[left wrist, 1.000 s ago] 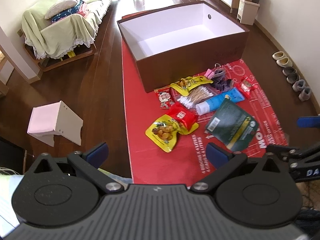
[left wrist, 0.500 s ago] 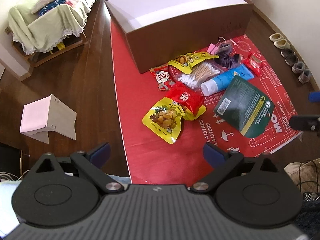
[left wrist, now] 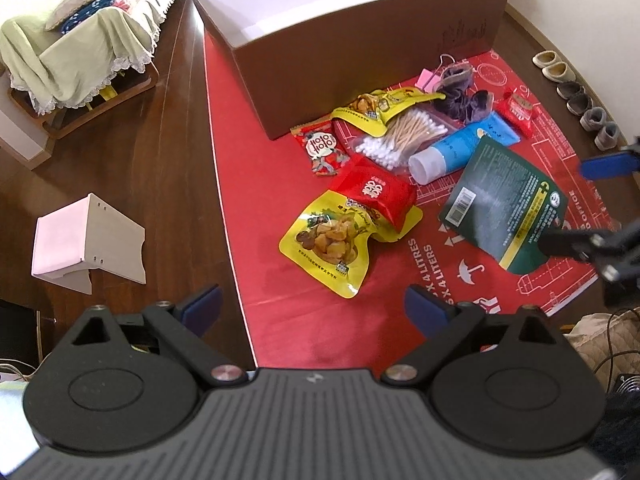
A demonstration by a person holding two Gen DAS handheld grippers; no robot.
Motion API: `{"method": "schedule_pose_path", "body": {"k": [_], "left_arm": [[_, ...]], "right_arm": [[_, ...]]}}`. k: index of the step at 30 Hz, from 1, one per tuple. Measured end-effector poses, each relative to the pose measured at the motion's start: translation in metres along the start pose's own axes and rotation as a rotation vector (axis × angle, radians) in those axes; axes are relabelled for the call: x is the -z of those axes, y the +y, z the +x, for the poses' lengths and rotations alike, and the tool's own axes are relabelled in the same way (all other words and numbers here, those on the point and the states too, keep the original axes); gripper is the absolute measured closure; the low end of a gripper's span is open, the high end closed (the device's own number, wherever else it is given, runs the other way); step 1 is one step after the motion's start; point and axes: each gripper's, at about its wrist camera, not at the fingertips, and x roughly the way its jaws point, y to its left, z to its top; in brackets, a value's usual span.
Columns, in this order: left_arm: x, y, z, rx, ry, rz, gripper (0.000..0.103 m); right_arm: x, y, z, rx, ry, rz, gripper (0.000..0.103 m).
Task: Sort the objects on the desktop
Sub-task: 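Move right tool to the green packet while left tool moves to the yellow nut pouch, then close right tool on the green packet while left tool grasps the yellow nut pouch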
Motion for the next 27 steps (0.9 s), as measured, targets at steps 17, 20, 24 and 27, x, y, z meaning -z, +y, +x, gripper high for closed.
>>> {"method": "schedule_pose_path", "body": {"k": [17, 20, 24, 27], "left_arm": [[-0.005, 0.007, 0.031, 0.023, 0.061, -0.004, 0.009], [-0.003, 0.009, 0.033, 0.025, 0.070, -0.009, 0.009], [-0.002, 0.012, 0.036, 0.028, 0.076, -0.018, 0.009], [-0.002, 0.012, 0.037, 0.028, 0.079, -0.017, 0.009]], "right_arm": [[-0.017, -0.020, 0.044, -0.088, 0.104, -0.074, 0.015], [-0.016, -0.020, 0.047, -0.095, 0.114, -0.095, 0.030], [-0.019, -0.024, 0.046, -0.116, 0.119, -0.086, 0.056], [-0.020, -0.030, 0.042, -0.158, 0.114, -0.029, 0.070]]}}
